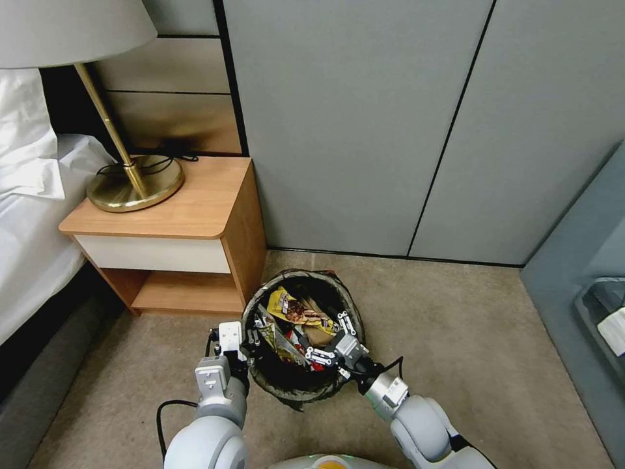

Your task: Pick up the trash bin, then pick up the garbage from the floor and place it into the trash bin.

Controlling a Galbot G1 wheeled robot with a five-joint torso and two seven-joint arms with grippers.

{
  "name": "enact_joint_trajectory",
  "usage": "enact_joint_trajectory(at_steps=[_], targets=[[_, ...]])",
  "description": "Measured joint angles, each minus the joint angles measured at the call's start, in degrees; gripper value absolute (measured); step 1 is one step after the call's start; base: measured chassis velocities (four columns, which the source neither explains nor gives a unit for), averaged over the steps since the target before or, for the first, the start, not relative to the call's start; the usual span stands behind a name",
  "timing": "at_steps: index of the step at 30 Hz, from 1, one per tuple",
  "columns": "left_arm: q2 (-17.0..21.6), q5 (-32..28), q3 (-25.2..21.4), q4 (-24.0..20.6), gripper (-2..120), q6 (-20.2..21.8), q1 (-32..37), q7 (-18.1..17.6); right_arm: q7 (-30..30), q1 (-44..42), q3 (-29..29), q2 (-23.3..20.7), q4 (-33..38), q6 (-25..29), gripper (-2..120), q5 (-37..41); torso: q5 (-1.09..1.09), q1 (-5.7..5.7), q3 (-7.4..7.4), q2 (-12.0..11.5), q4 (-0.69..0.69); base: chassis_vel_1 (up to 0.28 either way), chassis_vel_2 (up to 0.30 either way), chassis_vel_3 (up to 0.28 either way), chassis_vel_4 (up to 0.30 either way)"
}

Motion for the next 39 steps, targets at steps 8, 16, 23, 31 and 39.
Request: enact_joint_trajectory(at_steps=[8, 16, 23, 31, 39], targets=[[0.1, 0.0, -0.4, 1.7, 0, 0.0, -0.5, 0.0, 0.3, -1.5, -0.5, 0.1, 5.2, 2.0, 100, -1.4, 0.0, 0.0, 0.0, 0.0, 0.0, 0.0, 0.0, 0.0, 0.0], [0.1, 0.2, -1.1, 3.7, 0, -0.1, -1.0, 0.0, 7.6, -3.8, 0.6, 1.9, 16.1, 1.5, 100, -2.9, -0.01, 0.0, 0.0, 0.0, 0.0, 0.0, 0.0, 0.0, 0.0], [0.2, 0.2, -1.1, 3.7, 0, -0.3, -1.0, 0.0, 14.1, -5.9, 3.8, 3.0, 21.0, 0.8, 100, -3.5, -0.01, 0.0, 0.0, 0.0, 0.0, 0.0, 0.0, 0.0, 0.0], [0.6, 0.2, -1.1, 3.2, 0, -1.8, 0.1, 0.5, 21.5, -14.0, 10.1, 3.9, 23.7, 4.6, 100, -4.0, 0.0, 0.0, 0.0, 0.0, 0.0, 0.0, 0.0, 0.0, 0.0], [1.2, -0.1, -1.1, 1.7, 0, -1.9, 1.3, 0.2, 21.4, -14.7, 12.3, 4.2, 22.4, 5.7, 100, -3.4, 0.0, 0.0, 0.0, 0.0, 0.0, 0.0, 0.0, 0.0, 0.0]])
